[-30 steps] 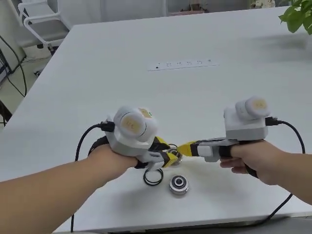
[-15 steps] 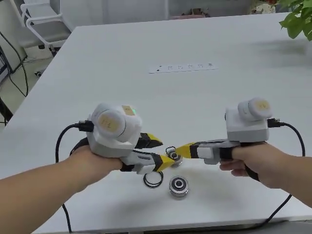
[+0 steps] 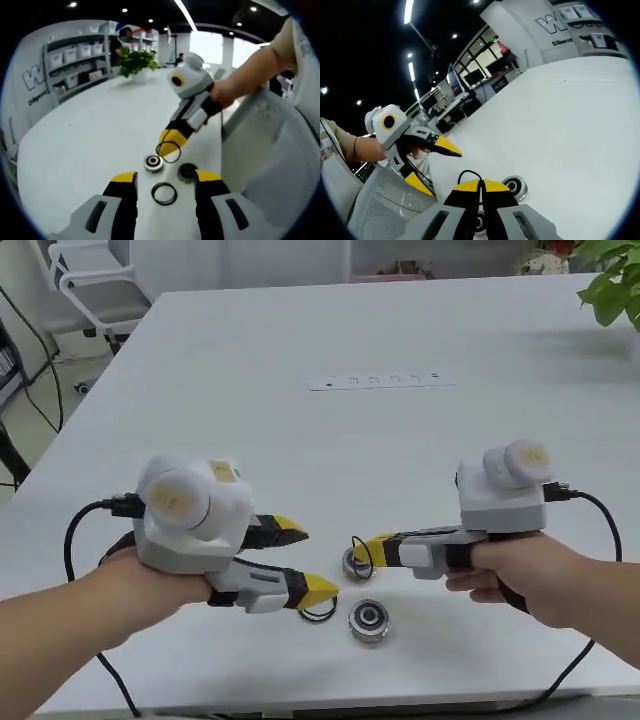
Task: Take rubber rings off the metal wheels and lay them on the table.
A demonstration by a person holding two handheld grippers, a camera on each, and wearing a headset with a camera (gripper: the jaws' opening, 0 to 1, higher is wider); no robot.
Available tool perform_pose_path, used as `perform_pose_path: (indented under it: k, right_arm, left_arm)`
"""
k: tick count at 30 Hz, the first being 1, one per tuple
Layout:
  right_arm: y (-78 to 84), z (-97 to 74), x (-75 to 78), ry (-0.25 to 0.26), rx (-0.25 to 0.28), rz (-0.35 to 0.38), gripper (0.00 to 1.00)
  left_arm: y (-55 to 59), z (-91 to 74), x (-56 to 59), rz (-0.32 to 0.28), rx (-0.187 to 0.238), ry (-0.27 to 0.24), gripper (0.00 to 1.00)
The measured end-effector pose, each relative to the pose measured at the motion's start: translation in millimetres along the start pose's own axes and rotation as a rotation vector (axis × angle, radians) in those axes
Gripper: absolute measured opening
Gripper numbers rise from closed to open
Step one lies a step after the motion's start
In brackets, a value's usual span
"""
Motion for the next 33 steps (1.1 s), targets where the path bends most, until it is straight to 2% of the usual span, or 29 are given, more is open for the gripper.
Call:
perform_pose_path:
  k: [7, 14, 23, 33]
  right_arm:
    - [3.1, 12.2, -7.0, -0.007, -0.039, -0.022, 0.00]
    - [8.9, 23.4, -8.9, 0.008, -0.096, -0.062, 0.00]
    - [16.3, 35.3, -3.3, 0.090, -0.182, -0.167, 0.00]
    - [19.8, 45.3, -4.3, 0.107, -0.221, -0.197, 0.00]
  left_arm:
    - [10.0, -11.0, -1.6, -0.023, 0.003, -0.015, 0.50]
    - [21.1, -16.0, -1.0, -0.050, 0.001, -0.022, 0.53]
    - [32.3, -21.5, -0.6, -0.069, -0.002, -0.033, 0.54]
    - [37.9, -24.7, -2.8, -0.076, -0.007, -0.042, 0.54]
Point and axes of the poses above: the centre of the closed fingertips' face, and the gripper's own axes: z roughly forward along the fingers, x roughly to its right, y roughly out of its underside, the point moved 6 cm from there along -z, roughly backward along the fingers, and after that the axes turned 4 degrees about -x, right-handed, at the moved point
